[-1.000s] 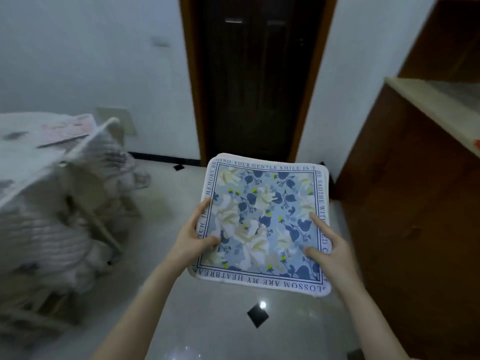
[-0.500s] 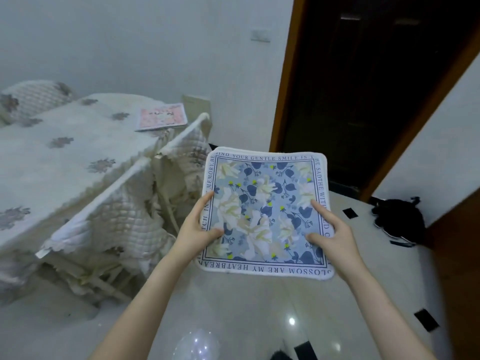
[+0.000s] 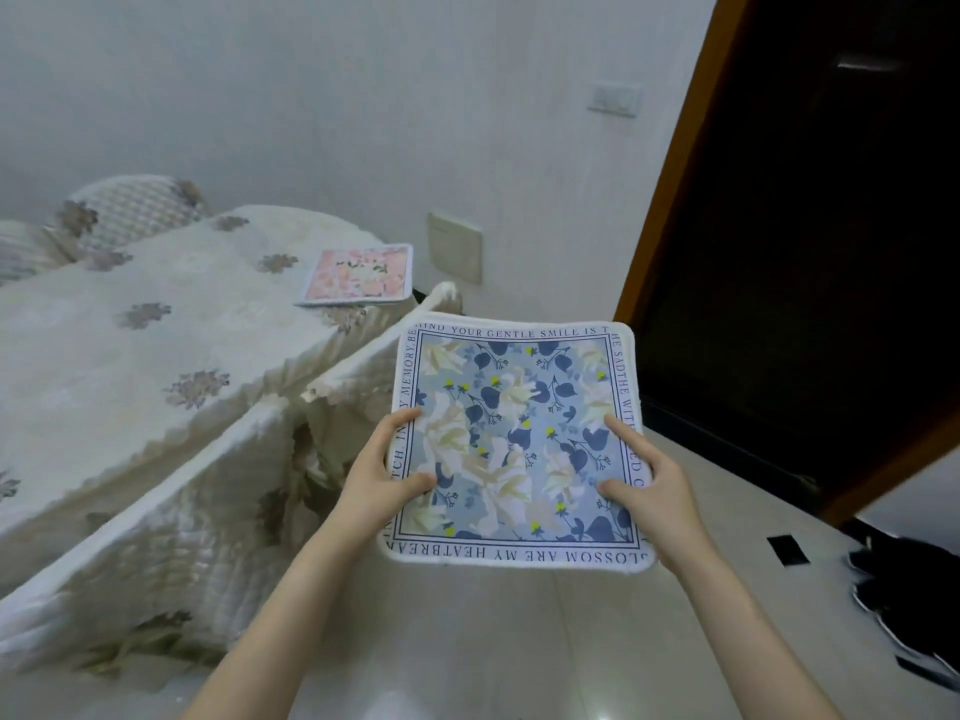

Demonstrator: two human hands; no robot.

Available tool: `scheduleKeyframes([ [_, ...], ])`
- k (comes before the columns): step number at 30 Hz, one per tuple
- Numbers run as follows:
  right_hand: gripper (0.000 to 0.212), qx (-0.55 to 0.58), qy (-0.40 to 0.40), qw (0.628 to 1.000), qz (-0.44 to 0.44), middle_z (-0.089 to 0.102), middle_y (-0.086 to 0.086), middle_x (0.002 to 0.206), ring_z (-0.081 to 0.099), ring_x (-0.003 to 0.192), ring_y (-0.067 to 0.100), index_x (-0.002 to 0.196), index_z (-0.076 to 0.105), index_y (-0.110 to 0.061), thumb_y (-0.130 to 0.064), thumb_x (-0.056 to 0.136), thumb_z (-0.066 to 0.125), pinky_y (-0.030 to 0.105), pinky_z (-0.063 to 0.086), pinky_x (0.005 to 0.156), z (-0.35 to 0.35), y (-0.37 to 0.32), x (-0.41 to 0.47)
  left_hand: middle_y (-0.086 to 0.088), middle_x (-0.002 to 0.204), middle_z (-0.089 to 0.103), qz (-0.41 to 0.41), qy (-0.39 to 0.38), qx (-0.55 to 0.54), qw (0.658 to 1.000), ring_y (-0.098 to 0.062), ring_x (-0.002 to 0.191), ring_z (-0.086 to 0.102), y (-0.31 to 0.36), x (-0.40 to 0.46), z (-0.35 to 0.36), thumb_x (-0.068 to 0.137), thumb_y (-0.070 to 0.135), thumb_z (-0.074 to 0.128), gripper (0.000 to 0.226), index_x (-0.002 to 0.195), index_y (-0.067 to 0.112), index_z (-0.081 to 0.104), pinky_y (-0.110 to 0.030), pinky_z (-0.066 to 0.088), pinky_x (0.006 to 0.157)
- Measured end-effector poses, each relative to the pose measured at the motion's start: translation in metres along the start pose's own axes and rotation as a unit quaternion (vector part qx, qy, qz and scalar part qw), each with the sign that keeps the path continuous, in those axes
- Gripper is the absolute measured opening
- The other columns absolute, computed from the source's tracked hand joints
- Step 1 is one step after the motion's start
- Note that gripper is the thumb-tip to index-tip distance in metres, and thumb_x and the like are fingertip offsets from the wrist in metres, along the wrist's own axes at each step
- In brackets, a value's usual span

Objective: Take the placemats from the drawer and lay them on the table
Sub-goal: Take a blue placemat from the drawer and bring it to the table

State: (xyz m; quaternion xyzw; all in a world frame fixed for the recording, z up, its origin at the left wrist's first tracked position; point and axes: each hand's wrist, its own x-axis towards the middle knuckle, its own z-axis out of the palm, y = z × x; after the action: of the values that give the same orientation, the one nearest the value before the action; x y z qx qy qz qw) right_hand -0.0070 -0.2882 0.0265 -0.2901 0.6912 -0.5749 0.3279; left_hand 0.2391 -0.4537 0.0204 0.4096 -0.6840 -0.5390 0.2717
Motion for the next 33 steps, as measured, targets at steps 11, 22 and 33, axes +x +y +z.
scheduleKeyframes([
  [11,0.042,-0.022,-0.041,0.998,0.029,0.069,-0.006,0.103,0.071,0.077,0.009,0.103,0.064,-0.016,0.017,0.078,0.063,0.027,0.056,0.054,0.011,-0.013,0.216,0.010,0.115,0.064,-0.040,0.055,-0.014,0.998,-0.009,0.094,0.068,-0.010,0.189,0.021,0.073,-0.002,0.074,0.062,0.110,0.042,0.052,-0.031,0.057,0.079],
  [22,0.054,-0.047,-0.064,0.997,0.017,0.069,-0.001,0.102,0.071,0.082,0.013,0.112,0.058,-0.027,0.014,0.077,0.065,0.027,0.056,0.057,0.072,-0.064,0.461,0.025,0.116,0.049,-0.027,0.081,-0.056,0.995,0.029,0.083,0.050,-0.001,0.423,-0.008,0.075,-0.008,0.069,0.059,0.121,0.025,0.052,0.000,0.042,0.062],
  [33,0.053,-0.055,-0.143,0.988,0.018,0.070,0.006,0.101,0.071,0.084,0.024,0.111,0.060,-0.025,0.015,0.077,0.064,0.041,0.061,0.063,0.115,-0.082,0.695,0.008,0.122,0.056,-0.083,0.155,-0.078,0.981,-0.019,0.087,0.070,-0.006,0.610,-0.016,0.075,-0.003,0.072,0.061,0.115,0.039,0.052,-0.033,0.059,0.067],
])
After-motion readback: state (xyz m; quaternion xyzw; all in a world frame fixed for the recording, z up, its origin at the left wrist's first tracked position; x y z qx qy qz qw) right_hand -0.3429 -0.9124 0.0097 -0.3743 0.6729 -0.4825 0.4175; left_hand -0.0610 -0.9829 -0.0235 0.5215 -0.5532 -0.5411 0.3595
